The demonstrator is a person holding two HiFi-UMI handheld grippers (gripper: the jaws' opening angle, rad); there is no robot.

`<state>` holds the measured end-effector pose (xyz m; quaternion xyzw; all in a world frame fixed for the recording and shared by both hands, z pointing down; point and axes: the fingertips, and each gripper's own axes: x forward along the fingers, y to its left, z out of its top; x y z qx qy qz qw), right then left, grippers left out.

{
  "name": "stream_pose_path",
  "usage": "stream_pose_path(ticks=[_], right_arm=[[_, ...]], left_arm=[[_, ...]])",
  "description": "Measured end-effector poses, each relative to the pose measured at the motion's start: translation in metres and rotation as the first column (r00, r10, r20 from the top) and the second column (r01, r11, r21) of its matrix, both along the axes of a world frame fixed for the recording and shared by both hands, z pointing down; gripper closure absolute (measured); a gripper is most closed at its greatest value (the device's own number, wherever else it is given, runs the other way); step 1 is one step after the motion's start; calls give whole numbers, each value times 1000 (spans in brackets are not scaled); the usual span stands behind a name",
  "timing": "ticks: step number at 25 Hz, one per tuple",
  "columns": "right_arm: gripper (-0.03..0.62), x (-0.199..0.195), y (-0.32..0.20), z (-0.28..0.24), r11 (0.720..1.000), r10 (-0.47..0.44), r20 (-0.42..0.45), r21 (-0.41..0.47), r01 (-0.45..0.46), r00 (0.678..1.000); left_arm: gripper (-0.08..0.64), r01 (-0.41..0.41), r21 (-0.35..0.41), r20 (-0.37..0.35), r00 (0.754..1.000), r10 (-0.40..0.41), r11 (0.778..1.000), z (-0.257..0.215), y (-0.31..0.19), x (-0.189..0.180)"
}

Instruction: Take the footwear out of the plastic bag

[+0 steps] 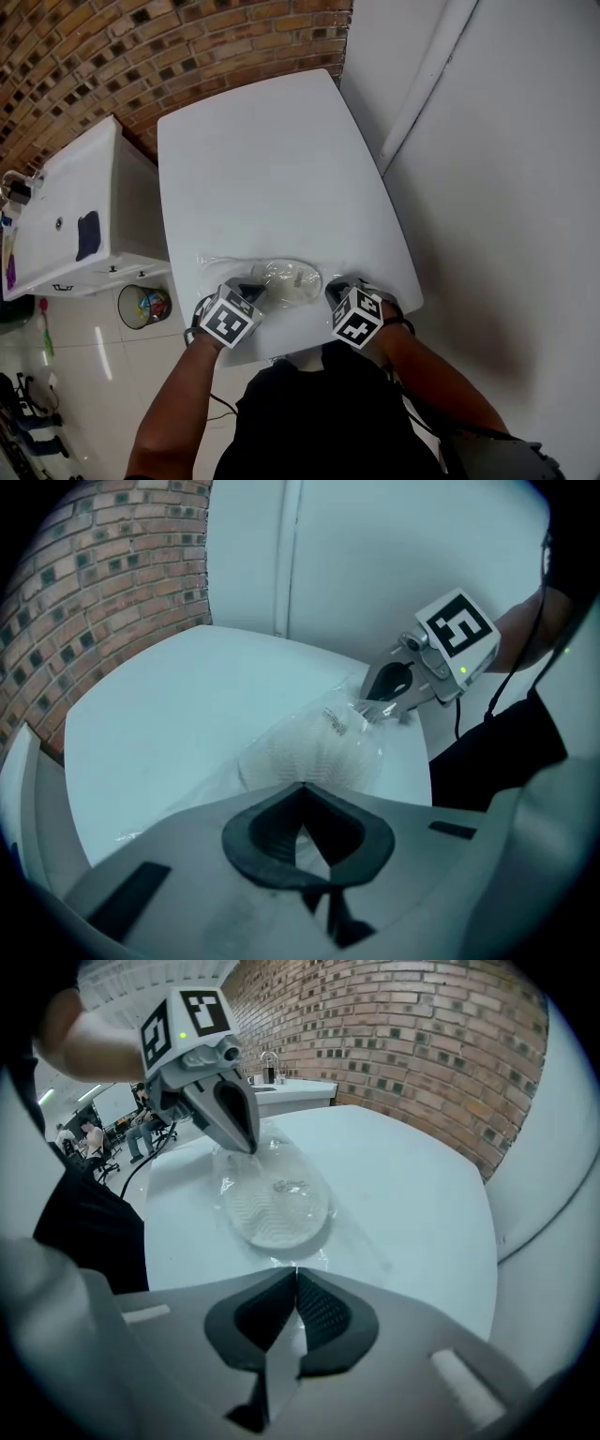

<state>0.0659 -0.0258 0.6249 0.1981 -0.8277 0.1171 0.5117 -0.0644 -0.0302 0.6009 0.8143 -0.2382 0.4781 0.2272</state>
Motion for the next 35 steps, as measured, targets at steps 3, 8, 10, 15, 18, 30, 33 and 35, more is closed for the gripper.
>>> stream_pose_path(ticks=[3, 8, 10, 15, 18, 30, 33, 35], right_arm=[[588, -1, -5, -1, 1000, -18, 11, 2, 18, 1000], [561, -4, -11, -7, 999, -3, 120, -51, 9, 993], [541, -1, -13, -12, 989, 81, 208, -134, -53, 975], [520, -4, -21, -25, 843, 402, 367, -506, -183, 838], [518, -11, -26, -23, 757, 506, 368, -624, -196, 780], [436, -30, -16, -26, 667, 537, 372, -736, -112, 757], [422, -34, -13, -20, 657, 531, 355, -746, -109, 769], [413, -38, -11, -18, 648, 527, 350, -755, -100, 774]], left_arm=[[554, 13, -6, -3, 1000, -13, 1000, -2, 14, -1], [553, 54, 63, -15, 998, -54, 997, -15, 20, -8], [554, 98, 114, -23, 995, -96, 989, -27, 15, -19], [554, 342, 119, 15, 938, -346, 932, -26, 9, -87], [554, 428, 84, 92, 896, -435, 900, -9, 20, -124], [554, 435, 51, 74, 896, -438, 899, 9, 27, -139], [552, 489, -3, -30, 872, -489, 872, 6, 24, -137], [552, 501, -17, -62, 864, -501, 866, 6, 23, -137]])
